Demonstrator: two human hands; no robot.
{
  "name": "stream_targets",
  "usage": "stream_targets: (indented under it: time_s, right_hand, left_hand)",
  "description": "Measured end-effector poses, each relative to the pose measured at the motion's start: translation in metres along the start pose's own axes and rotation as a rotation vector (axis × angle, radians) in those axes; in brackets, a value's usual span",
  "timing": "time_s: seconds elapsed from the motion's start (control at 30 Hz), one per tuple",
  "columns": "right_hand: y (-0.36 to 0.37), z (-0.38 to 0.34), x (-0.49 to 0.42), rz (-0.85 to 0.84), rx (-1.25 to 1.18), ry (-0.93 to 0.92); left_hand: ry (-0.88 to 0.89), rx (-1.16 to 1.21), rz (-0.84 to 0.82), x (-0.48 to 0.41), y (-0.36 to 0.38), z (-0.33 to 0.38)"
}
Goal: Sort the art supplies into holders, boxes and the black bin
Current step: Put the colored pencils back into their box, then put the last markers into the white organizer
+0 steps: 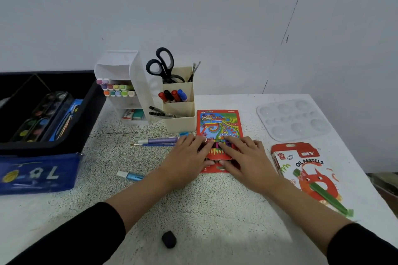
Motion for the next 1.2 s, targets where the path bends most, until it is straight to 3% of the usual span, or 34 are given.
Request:
stream_targets:
  time_s: [0.13, 0.3, 0.43, 0.6, 0.67, 0.73, 0.83, 1.2]
  right_hand:
    - [-0.002, -0.002, 0.000, -0.034, 0.016, 0.009]
    - [-0.008, -0.003, -0.014, -0.150, -0.099, 0.146]
    - [-0.012, -0.007, -0.025, -0.275, -0.106, 0.160]
    - [-0.011, -0.047, -0.039, -0.086, -0.202, 0.069]
    - [-0.008, -0.077, -0.052, -0.040, -0.234, -0.023]
    - [0.000, -0.101, -0.066, -0.019, -0.200, -0.092]
    - [0.016, -0.120, -0.084, -0.009, -0.080, -0.107]
    - [0.039, -0.123, -0.085, -0.022, 0.014, -0.019]
  left_hand:
    - [-0.019, 0.079, -0.009, 0.002, -0.003, -0.002]
    - [-0.051, 0.144, -0.060, 0.000, -0.005, -0.002]
    - [-0.211, 0.497, -0.107, 0.013, -0.022, -0.014]
    - [-0.431, 0.508, 0.207, 0.071, -0.043, -0.077]
    - [-0.527, 0.439, 0.214, 0.091, -0.039, -0.110]
    - [-0.566, 0.377, 0.109, 0.104, -0.031, -0.131]
    - [-0.535, 0.349, -0.006, 0.115, -0.023, -0.138]
    - [-0.411, 0.461, 0.146, 0.101, -0.020, -0.145]
Point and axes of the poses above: each hand's wrist, its own x-axis away from the middle knuckle, its own y-axis out of the palm, z = x × y, the point moved 5 cm from there along -x, towards the middle knuckle, and after that the axes turned 1 degree about z, right-handed, at the moved point
